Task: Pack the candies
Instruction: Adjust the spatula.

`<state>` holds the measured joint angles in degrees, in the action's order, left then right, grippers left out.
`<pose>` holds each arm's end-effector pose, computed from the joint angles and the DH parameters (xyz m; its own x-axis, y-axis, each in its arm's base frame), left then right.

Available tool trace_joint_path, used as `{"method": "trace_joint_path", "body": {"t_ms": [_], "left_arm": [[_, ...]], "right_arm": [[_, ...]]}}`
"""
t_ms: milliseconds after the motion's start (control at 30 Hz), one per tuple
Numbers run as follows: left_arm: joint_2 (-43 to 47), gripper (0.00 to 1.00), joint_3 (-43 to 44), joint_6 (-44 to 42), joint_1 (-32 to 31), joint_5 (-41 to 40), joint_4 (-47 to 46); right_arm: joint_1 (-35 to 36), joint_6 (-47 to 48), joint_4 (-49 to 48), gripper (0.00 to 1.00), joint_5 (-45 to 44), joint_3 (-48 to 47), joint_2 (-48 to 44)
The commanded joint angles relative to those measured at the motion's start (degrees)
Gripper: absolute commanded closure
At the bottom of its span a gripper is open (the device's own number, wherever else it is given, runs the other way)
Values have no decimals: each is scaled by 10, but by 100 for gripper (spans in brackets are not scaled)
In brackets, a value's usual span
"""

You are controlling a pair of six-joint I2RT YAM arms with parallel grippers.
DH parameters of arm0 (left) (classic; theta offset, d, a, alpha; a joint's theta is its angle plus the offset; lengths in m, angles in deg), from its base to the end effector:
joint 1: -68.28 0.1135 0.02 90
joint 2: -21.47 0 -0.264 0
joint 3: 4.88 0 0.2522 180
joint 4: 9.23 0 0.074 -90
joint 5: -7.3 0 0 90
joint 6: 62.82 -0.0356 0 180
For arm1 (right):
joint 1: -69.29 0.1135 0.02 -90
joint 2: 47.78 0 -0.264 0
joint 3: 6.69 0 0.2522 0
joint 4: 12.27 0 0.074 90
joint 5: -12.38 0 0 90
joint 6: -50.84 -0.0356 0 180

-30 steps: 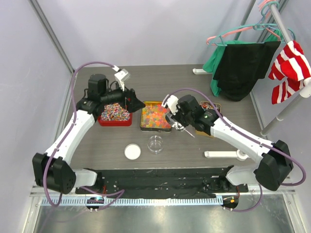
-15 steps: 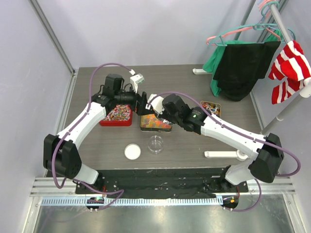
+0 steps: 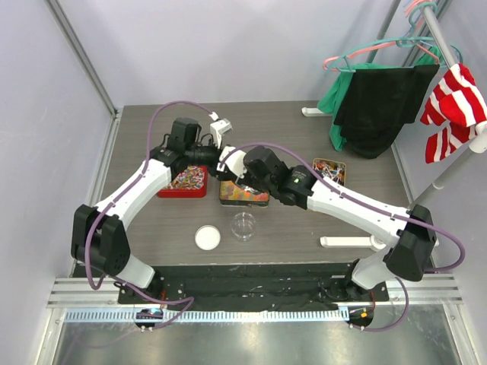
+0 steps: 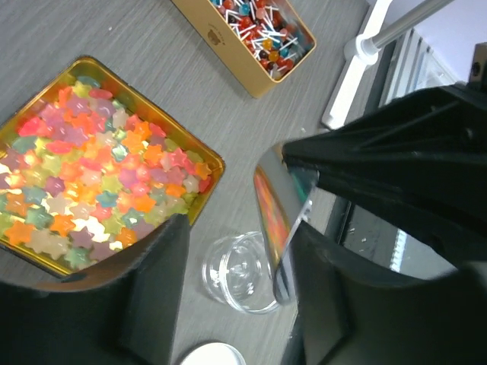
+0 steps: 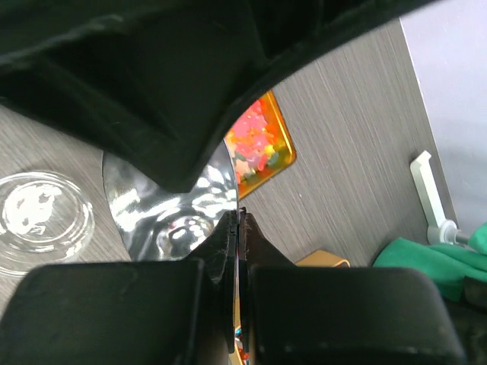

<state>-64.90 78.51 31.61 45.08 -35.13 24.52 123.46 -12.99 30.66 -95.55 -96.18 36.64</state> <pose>0.2964 -0.1556 0.3052 -0.6106 0.2050 -0.7650 0.7646 0.4041 -0.5020 0.2025 0.2617 0.3323 -0.0450 -0.7791 -0.6252 -0.7231 0.4573 -0.5178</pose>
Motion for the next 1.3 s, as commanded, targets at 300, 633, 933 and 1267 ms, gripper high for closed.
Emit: {"method": "trace_joint_path", "body": {"t_ms": [300,633,933,1267], "left_arm": [[-10,100,14,-3,-12,10,-16],[7,100,2,-22,-12,23,-6],[38,100,18,-36,-7,92,27],[23,100,30,44,25,169,-15]], "right_arm": [[16,-11,-12,99,-18,-43,5],[16,15,20,41,-2,-50,-47],[7,48,0,42,74,85,-170],[-5,53,-34,47,133,174,-245]]}}
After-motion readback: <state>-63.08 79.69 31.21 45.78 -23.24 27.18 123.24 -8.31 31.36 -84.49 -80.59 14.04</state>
